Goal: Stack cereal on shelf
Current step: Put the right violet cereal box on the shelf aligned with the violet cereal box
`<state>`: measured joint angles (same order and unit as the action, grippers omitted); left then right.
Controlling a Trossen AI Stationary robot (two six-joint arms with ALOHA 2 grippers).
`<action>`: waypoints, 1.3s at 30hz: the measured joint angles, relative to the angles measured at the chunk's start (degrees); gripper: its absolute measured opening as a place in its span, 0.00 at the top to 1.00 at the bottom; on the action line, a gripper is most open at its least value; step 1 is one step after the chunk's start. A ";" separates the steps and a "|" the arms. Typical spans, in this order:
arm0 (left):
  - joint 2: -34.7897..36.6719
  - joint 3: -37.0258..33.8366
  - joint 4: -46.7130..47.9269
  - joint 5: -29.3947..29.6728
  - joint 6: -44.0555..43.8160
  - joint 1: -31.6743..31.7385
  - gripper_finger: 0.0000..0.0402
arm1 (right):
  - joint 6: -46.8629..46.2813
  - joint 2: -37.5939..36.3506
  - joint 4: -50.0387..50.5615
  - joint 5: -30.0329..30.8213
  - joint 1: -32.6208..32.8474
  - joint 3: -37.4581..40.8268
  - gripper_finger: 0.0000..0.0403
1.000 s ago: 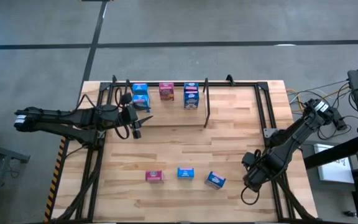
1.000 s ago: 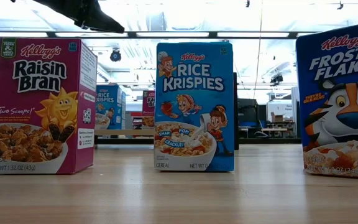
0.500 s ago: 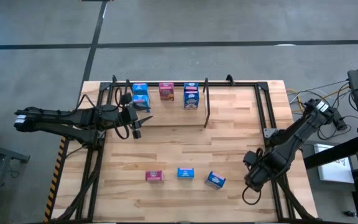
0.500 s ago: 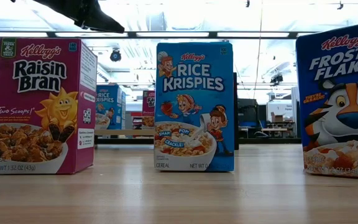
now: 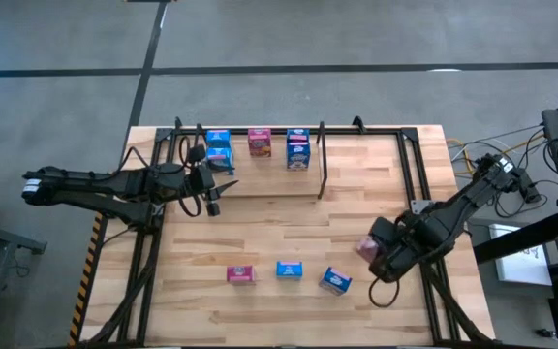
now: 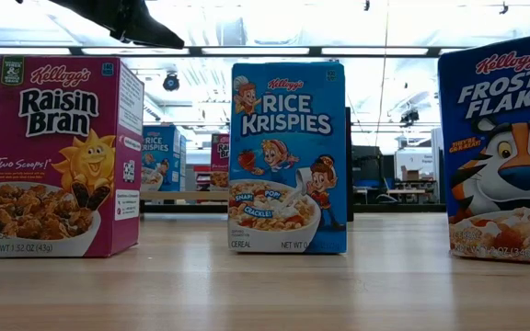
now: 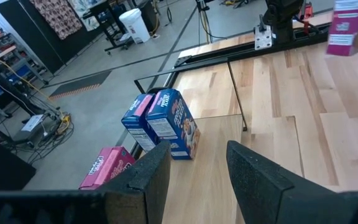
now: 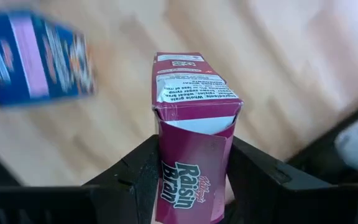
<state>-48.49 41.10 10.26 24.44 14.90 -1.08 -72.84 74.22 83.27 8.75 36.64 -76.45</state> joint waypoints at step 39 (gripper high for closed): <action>0.86 0.11 -0.08 0.01 1.78 0.00 0.65 | 77.29 27.39 -30.96 11.64 -38.67 -28.94 0.64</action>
<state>-47.63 41.21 10.18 24.45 16.68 -1.08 4.45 101.60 52.31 20.39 -2.04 -105.39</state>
